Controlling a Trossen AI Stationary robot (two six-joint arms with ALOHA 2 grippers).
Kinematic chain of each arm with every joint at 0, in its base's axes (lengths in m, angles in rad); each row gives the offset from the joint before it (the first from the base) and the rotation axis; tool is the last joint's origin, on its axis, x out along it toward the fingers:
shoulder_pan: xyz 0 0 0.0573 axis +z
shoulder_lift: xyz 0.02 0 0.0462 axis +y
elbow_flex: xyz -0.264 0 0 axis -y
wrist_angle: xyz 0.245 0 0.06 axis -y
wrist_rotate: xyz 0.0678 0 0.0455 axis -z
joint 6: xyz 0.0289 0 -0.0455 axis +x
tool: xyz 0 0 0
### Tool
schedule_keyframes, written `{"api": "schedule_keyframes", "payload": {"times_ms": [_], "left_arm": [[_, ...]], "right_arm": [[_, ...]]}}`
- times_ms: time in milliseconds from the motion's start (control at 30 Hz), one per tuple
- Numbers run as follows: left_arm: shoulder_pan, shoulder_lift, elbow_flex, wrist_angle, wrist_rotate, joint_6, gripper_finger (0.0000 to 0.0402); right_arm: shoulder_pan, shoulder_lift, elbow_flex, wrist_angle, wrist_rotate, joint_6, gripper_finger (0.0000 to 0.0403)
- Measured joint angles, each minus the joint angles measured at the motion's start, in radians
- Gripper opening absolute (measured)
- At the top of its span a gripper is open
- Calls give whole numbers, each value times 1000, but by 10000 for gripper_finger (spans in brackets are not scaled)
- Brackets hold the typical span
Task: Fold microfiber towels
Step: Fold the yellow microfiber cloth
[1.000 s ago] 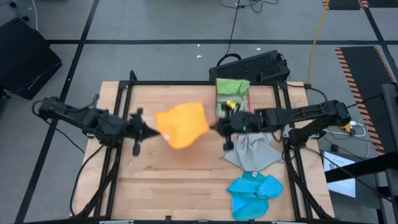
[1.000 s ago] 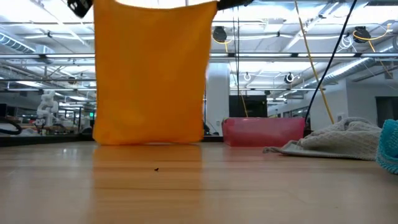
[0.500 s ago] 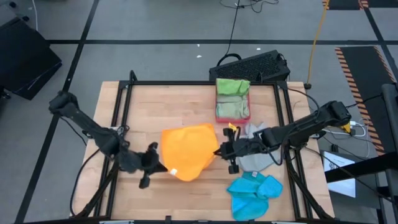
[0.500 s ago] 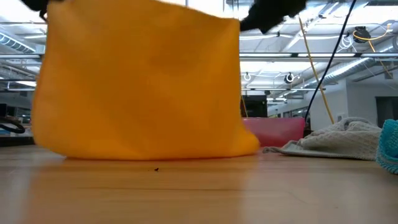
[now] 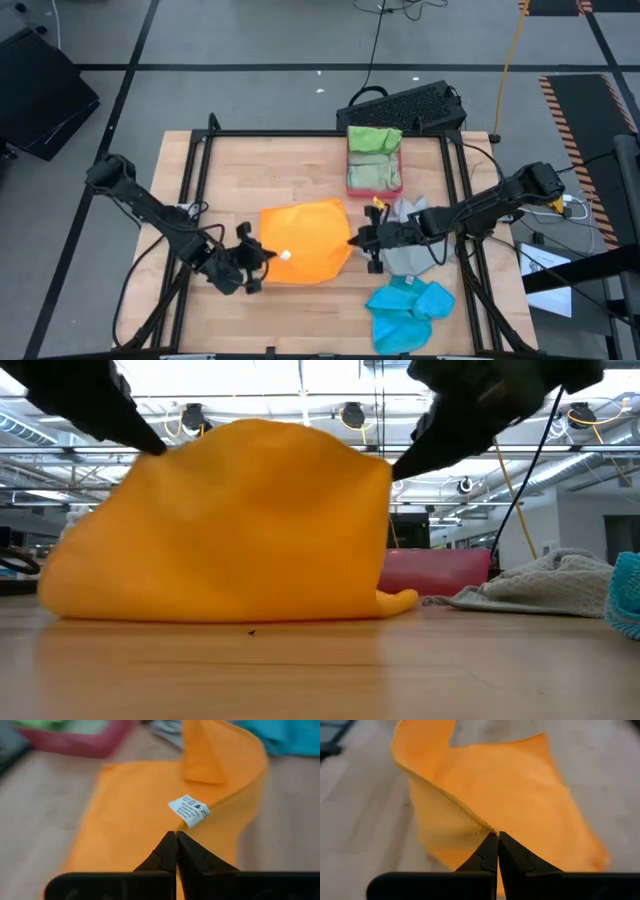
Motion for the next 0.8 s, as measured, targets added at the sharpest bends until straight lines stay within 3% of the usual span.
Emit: {"api": "schedule_keyframes", "payload": {"times_ms": [133, 300, 433, 600, 800], "left_arm": [[34, -11, 0, -73, -97, -35, 6], [27, -41, 1, -60, -42, -7, 7], [-39, -71, 1, 33, -19, 58, 4], [-169, -103, 2, 149, -25, 132, 5], [-262, -112, 2, 96, -36, 87, 5]], "right_arm": [[-33, -13, 45, -41, 35, -21, 0], [17, -37, 135, -155, 34, 0, 0], [89, -32, 189, -166, 42, 56, 0], [201, 7, 245, -176, 140, 145, 0], [280, 86, 327, -181, 169, 194, 0]]}}
